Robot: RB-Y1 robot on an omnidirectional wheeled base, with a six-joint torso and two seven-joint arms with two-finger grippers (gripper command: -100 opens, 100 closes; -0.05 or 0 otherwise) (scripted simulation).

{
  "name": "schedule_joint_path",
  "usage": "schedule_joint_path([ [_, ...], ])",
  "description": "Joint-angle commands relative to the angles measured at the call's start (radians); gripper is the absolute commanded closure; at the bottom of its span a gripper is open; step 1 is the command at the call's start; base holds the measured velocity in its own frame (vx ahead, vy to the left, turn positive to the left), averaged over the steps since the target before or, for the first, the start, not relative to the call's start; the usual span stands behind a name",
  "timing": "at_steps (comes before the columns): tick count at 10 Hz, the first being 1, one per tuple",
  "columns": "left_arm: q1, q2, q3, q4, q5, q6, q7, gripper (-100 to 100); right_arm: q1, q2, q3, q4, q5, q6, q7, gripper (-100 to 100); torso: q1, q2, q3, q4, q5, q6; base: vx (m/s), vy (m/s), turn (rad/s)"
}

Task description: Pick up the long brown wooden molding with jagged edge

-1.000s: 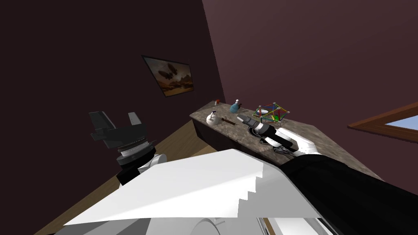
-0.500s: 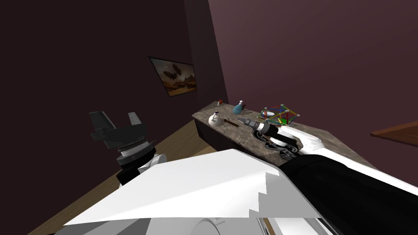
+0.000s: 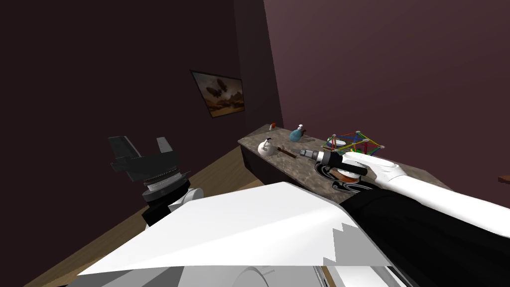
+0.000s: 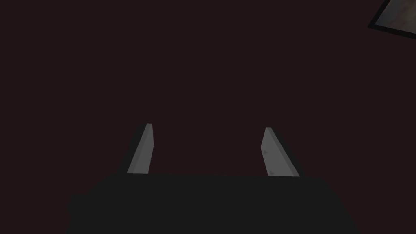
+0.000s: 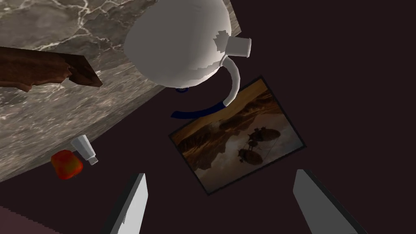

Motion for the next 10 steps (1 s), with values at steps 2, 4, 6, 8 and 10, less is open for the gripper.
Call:
schedule_joint_path([
  [2,0.0,0.0,0.0,0.0,0.0,0.0,0.0,0,0.049,-0.073,0.02,0.041,0.039,0.006,0.025,-100,0.0,0.001,0.0,0.0,0.0,0.001,0.047,0.013,0.129],
  [4,0.0,0.0,0.0,0.0,0.0,0.0,0.0,0,0.076,-0.125,0.037,0.075,0.064,0.009,0.039,-100,0.0,0.0,0.0,0.0,0.0,0.001,0.05,0.018,0.116],
  [6,0.0,0.0,0.0,0.0,0.0,0.0,0.0,0,0.104,-0.171,0.056,0.109,0.09,0.013,0.055,-100,0.0,0.0,0.0,0.0,0.0,0.001,0.054,0.016,0.112],
  [8,0.0,0.0,0.0,0.0,0.0,0.0,0.0,0,0.132,-0.225,0.075,0.129,0.115,0.017,0.071,-100,0.001,-0.002,-0.001,-0.001,0.0,0.0,0.085,0.02,0.153],
  [10,0.0,0.0,0.0,0.0,0.0,0.0,0.0,0,0.186,-0.293,0.115,0.201,0.164,0.024,0.103,-100,0.001,-0.002,-0.001,0.0,0.0,0.0,0.074,0.024,0.21],
])
